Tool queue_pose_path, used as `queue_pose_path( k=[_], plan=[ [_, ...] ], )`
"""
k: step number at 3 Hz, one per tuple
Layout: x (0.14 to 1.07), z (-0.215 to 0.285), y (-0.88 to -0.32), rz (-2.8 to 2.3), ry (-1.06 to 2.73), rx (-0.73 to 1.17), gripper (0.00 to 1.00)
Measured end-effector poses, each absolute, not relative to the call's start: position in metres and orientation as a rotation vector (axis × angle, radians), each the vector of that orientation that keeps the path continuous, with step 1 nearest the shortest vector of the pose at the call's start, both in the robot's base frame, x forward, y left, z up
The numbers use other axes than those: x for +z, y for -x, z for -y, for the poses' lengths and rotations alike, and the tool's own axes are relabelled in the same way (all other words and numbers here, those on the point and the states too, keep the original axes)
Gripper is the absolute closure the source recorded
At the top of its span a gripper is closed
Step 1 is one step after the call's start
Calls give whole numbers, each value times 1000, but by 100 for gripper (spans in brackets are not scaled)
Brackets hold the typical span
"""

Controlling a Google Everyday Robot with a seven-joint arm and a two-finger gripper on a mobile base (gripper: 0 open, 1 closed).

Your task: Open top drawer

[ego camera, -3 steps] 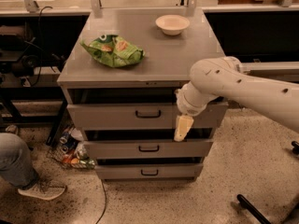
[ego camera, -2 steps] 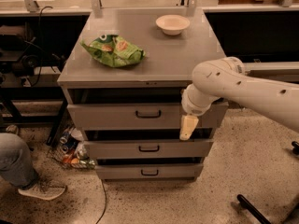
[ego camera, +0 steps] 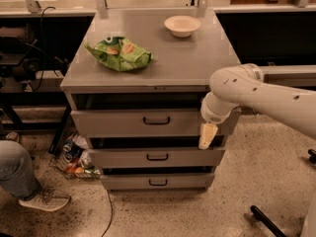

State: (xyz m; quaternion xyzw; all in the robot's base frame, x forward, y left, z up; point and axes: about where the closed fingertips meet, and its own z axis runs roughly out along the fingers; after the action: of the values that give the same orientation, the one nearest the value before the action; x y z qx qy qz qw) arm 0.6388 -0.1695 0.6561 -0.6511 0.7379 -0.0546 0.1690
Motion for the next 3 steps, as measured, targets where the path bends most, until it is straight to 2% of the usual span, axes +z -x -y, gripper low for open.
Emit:
queue_pose_path(
  k=[1,3],
  plan=[
    [651,181,-632,-2129,1825,-118,15],
    [653,201,-593,-2213,1779,-11,61]
  ],
)
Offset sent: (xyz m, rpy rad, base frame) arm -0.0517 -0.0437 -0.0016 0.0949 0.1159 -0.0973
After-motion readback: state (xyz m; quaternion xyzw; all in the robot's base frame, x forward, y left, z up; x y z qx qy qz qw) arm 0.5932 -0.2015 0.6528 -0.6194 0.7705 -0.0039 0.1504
